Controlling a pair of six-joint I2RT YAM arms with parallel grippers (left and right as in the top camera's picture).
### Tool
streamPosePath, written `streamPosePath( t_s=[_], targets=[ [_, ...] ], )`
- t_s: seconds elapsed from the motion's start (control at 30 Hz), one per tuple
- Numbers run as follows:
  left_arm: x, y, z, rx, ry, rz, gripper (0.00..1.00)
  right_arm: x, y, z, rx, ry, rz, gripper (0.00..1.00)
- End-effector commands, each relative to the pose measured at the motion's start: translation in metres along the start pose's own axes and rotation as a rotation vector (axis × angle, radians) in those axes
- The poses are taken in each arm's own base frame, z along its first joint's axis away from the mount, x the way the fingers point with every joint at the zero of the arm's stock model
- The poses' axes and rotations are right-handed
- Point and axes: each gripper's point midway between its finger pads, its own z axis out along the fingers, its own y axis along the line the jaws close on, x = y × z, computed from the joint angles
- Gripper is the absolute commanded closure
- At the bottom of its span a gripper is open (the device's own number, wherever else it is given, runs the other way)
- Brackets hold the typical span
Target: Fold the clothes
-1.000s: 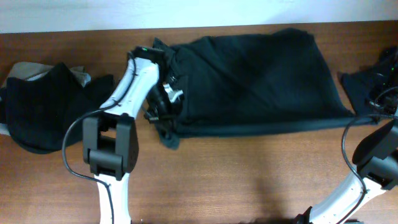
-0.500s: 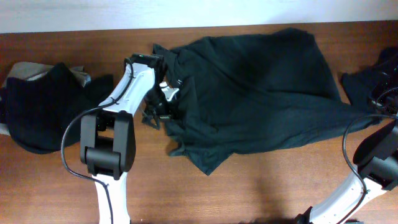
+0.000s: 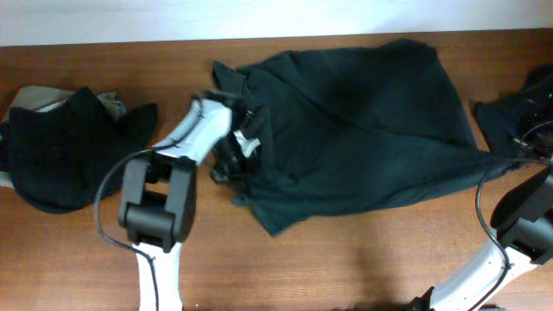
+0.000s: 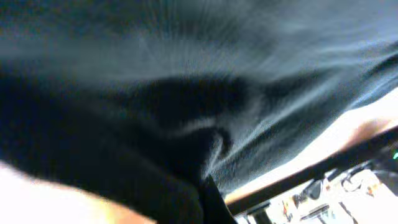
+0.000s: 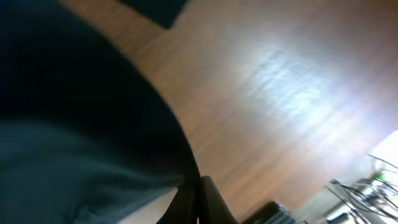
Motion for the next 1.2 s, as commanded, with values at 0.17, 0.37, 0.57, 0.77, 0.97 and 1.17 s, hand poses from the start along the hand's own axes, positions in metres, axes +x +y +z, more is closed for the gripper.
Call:
streamPosePath(
  t_s=[0.17, 0.37, 0.57, 0.77, 0.97, 1.17],
  targets=[
    [0.023, 0.003, -0.243, -0.052, -0.637, 0.142, 1.00, 0.007, 0.036, -0.113, -0.361, -0.270, -0.105, 0.96],
    [0.124, -0.019, -0.392, -0.149, -1.187, 0.193, 1.00, 0.045, 0.011, -0.273, -0.474, -0.740, -0.122, 0.96],
    [0.219, -0.037, -0.457, -0.234, -1.538, 0.203, 1.00, 0.116, -0.022, -0.385, -0.509, -1.139, -0.124, 0.96],
    [0.256, -0.040, -0.479, -0.277, -1.678, 0.176, 1.00, 0.131, -0.031, -0.409, -0.511, -1.241, -0.120, 0.96],
    [0.166, -0.003, -0.464, -0.197, -1.491, 0.127, 1.00, 0.051, 0.011, -0.347, -0.545, -0.992, -0.161, 0.96],
    [0.036, 0.051, -0.424, -0.132, -1.275, 0.066, 1.00, -0.026, 0.098, -0.254, -0.547, -0.740, -0.298, 0.96]
  ],
)
